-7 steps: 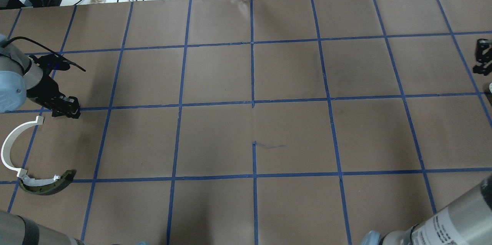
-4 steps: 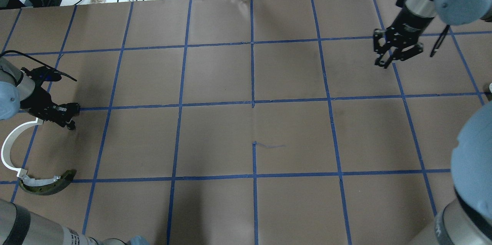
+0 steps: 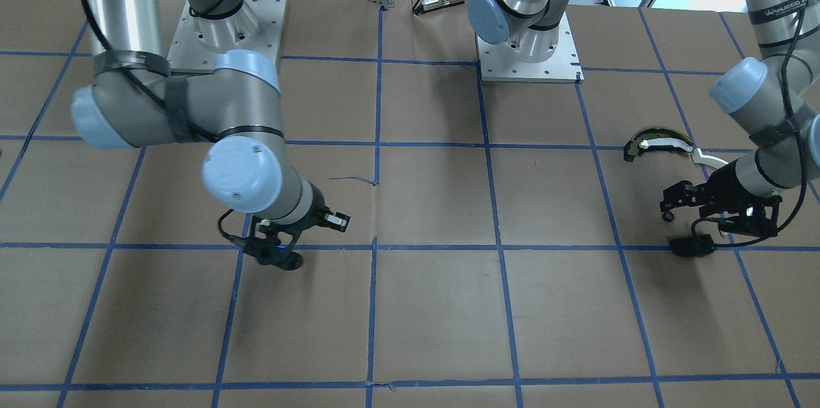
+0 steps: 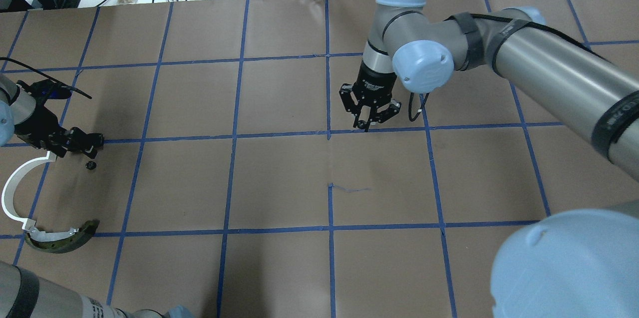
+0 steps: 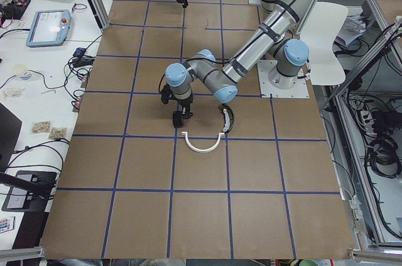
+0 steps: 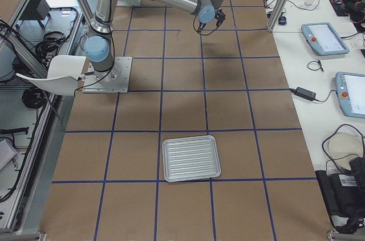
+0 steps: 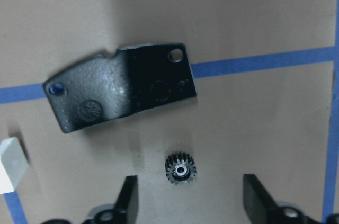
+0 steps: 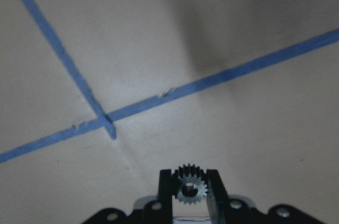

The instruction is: Place bearing gear from tray to pile

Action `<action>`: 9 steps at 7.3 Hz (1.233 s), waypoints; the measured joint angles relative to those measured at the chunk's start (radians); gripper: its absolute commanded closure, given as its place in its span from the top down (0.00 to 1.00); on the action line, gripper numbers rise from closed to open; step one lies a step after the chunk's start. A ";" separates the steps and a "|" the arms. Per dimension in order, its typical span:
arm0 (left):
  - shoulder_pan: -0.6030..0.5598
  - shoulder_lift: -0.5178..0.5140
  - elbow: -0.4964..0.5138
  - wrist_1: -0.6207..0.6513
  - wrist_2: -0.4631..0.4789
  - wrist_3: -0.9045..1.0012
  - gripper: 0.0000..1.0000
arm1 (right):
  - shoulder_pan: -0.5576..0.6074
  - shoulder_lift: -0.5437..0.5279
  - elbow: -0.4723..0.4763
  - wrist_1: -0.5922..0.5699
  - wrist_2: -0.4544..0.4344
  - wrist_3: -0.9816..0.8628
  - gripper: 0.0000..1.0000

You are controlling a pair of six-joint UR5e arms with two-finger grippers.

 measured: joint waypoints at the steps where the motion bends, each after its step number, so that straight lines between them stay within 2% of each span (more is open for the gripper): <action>1: -0.016 0.015 0.045 -0.063 -0.002 -0.034 1.00 | 0.066 0.012 0.017 -0.060 0.004 0.070 0.34; 2: -0.051 0.033 0.076 -0.109 -0.014 -0.083 1.00 | 0.110 0.023 0.034 -0.111 0.005 0.127 0.79; 3: -0.103 0.050 0.090 -0.129 -0.033 -0.154 1.00 | 0.132 0.029 0.047 -0.142 0.005 0.156 0.98; 6: -0.321 0.098 0.091 -0.167 -0.055 -0.496 1.00 | 0.128 0.014 0.045 -0.168 -0.008 0.161 1.00; 7: -0.413 0.100 0.089 -0.170 -0.068 -0.624 1.00 | 0.081 -0.007 0.034 -0.164 -0.029 0.124 1.00; 9: -0.633 0.079 0.085 -0.137 -0.083 -0.846 1.00 | -0.100 -0.076 0.011 -0.122 -0.092 -0.061 1.00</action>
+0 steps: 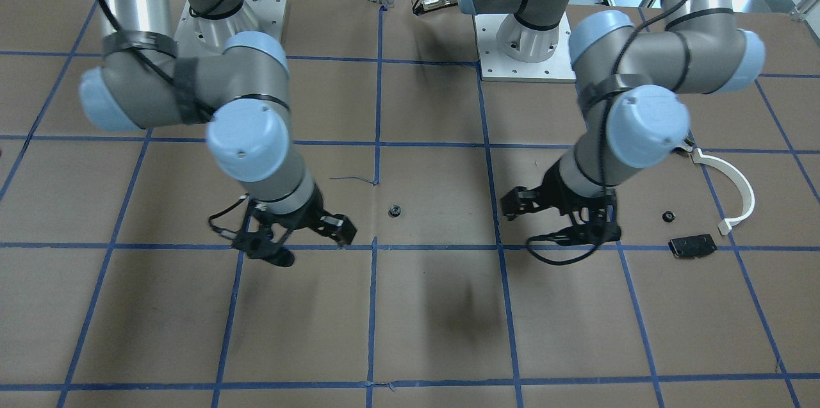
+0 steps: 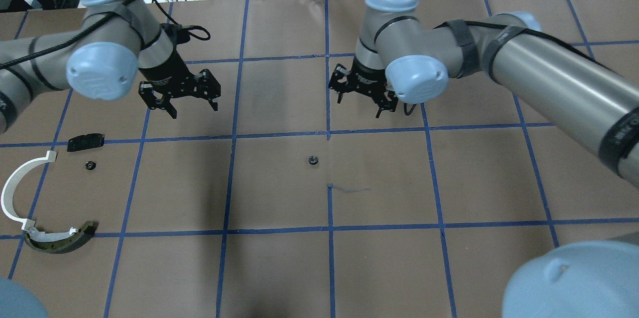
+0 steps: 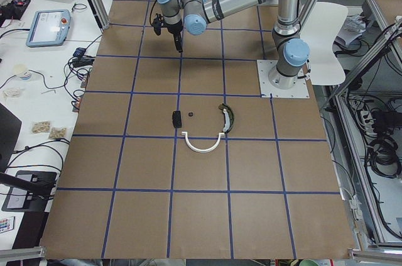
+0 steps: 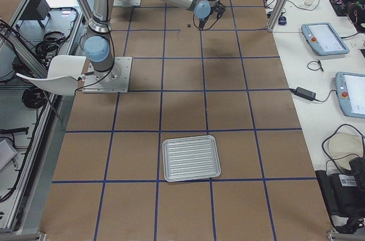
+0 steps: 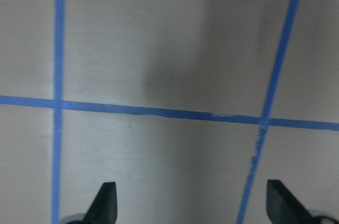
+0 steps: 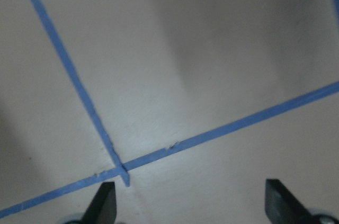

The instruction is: Place bearing gear from tray to pile

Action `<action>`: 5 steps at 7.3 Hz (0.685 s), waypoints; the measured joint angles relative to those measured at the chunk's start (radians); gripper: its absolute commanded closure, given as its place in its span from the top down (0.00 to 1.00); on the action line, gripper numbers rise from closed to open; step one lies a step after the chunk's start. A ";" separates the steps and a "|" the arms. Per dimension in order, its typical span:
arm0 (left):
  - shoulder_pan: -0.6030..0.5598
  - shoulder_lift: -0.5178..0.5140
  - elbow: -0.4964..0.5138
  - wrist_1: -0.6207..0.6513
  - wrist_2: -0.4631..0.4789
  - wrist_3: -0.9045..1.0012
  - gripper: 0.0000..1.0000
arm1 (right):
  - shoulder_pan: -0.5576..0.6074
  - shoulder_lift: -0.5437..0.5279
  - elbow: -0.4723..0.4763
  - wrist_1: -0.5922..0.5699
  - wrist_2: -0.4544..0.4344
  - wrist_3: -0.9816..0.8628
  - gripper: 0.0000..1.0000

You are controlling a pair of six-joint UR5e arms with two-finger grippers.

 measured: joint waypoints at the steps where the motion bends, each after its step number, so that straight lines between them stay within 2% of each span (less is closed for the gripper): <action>1: -0.092 -0.020 -0.016 0.057 -0.001 -0.065 1.00 | -0.076 -0.041 -0.007 0.043 -0.057 -0.123 1.00; 3: -0.220 -0.075 -0.096 0.235 -0.001 -0.217 1.00 | -0.163 -0.139 -0.036 0.192 -0.168 -0.303 1.00; 5: -0.305 -0.142 -0.134 0.363 0.010 -0.315 1.00 | -0.210 -0.218 -0.107 0.377 -0.181 -0.346 1.00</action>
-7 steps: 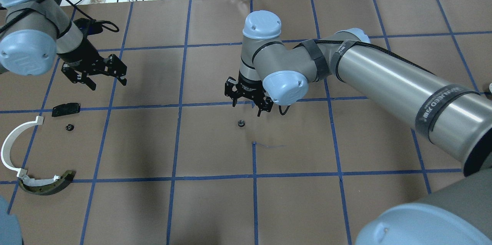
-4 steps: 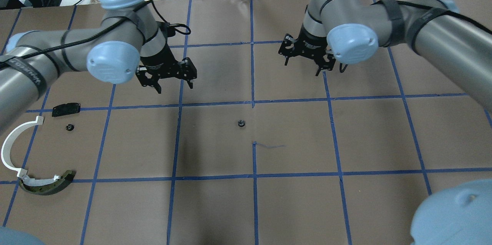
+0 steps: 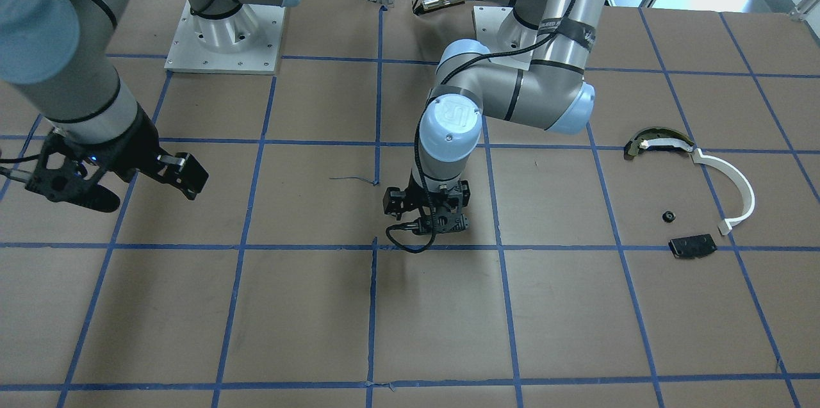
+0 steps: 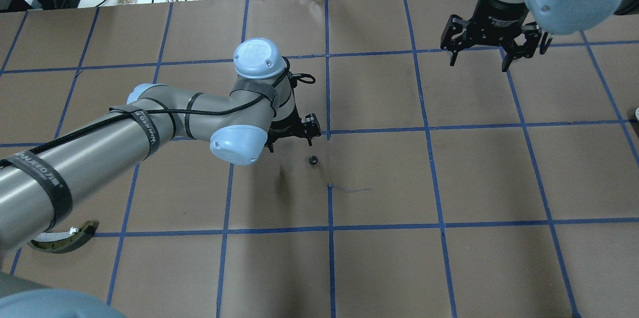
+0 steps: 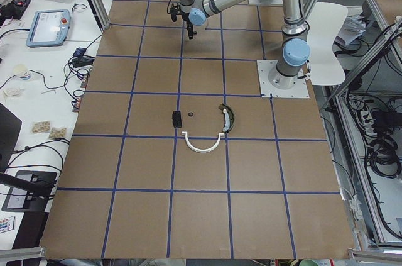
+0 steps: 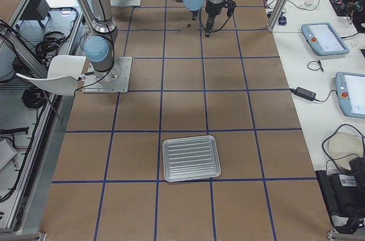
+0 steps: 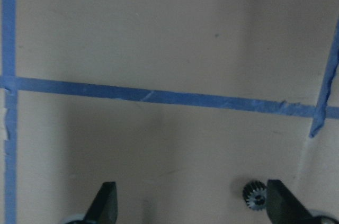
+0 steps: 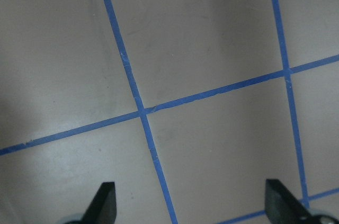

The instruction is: Place bearing gear from tray to pile

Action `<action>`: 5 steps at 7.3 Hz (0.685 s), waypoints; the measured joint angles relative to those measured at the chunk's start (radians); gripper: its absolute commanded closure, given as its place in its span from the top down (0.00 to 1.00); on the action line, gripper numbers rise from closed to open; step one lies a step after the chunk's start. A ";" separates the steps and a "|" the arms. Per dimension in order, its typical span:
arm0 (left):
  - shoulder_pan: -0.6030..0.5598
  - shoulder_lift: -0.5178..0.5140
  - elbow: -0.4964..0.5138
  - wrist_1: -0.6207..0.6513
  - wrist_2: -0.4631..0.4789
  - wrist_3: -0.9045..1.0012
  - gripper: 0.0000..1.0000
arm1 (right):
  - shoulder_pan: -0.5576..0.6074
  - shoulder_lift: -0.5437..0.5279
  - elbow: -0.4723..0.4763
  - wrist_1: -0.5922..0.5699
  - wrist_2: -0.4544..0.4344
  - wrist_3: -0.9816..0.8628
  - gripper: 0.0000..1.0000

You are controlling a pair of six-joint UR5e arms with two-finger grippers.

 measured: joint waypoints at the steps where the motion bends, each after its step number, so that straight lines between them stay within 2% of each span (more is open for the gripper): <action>1: -0.030 -0.027 -0.003 0.040 0.007 -0.025 0.98 | -0.010 -0.024 -0.039 0.081 0.009 -0.003 1.00; 4: -0.074 -0.065 -0.002 0.069 0.021 -0.043 0.94 | -0.005 -0.053 -0.084 0.160 0.033 -0.006 1.00; 5: -0.076 -0.062 0.000 0.070 0.023 -0.038 0.84 | 0.003 -0.052 -0.077 0.163 0.034 -0.006 1.00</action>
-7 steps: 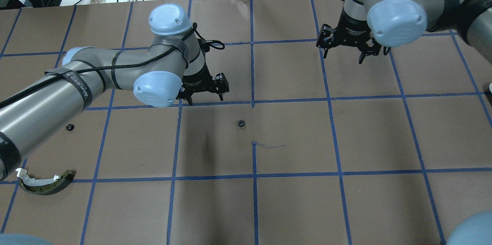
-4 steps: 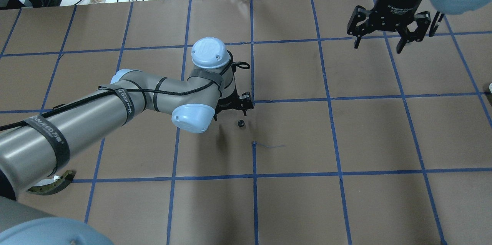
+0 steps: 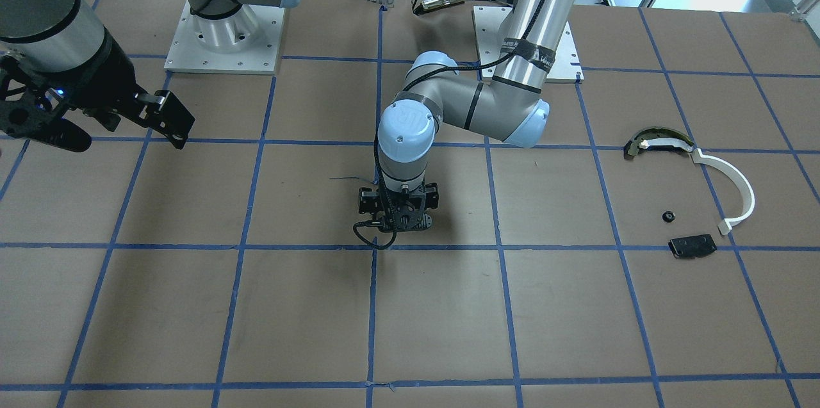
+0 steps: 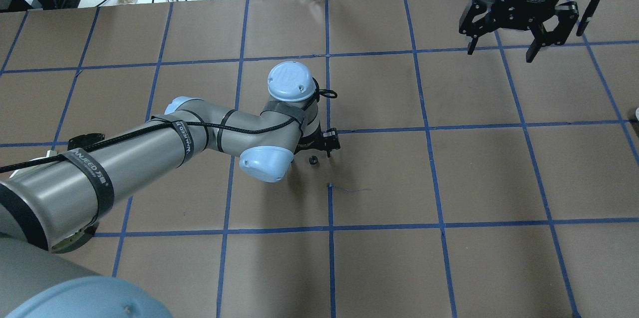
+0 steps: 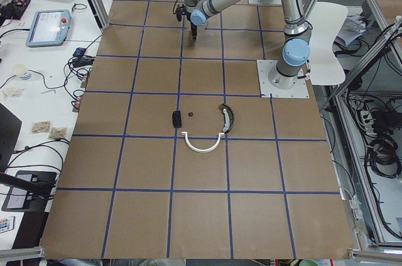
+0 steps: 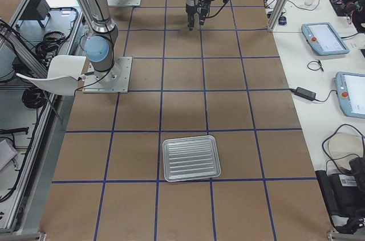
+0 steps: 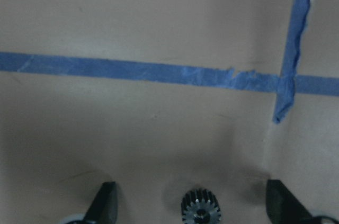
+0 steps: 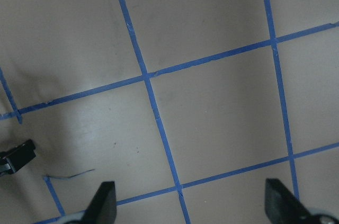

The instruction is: Place bearing gear from tray to pile

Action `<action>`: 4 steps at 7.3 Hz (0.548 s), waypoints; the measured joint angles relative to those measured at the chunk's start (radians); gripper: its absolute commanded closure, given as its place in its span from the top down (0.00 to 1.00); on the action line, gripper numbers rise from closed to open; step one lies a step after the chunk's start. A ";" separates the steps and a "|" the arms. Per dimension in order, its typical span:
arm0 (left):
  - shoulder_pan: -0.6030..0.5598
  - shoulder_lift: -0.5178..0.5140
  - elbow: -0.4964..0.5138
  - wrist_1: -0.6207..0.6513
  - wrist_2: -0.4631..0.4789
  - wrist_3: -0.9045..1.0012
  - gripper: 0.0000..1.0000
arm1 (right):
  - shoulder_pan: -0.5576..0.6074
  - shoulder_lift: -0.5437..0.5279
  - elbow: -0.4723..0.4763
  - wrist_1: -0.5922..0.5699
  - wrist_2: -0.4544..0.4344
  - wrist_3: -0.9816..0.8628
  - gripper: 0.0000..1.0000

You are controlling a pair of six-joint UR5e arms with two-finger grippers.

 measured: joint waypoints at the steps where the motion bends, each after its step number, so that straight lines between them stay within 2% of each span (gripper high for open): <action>1: 0.000 0.004 0.001 0.000 0.001 0.004 0.66 | 0.011 0.000 0.019 -0.002 0.000 -0.001 1.00; 2: 0.000 0.004 0.001 0.000 0.002 0.012 0.63 | 0.021 -0.003 0.041 -0.007 -0.001 -0.002 1.00; 3: 0.000 0.004 0.001 0.000 0.002 0.025 0.53 | 0.026 -0.006 0.052 -0.012 -0.001 -0.002 1.00; 4: 0.001 0.002 0.002 -0.002 0.000 0.039 0.24 | 0.028 -0.007 0.052 -0.016 -0.001 -0.002 1.00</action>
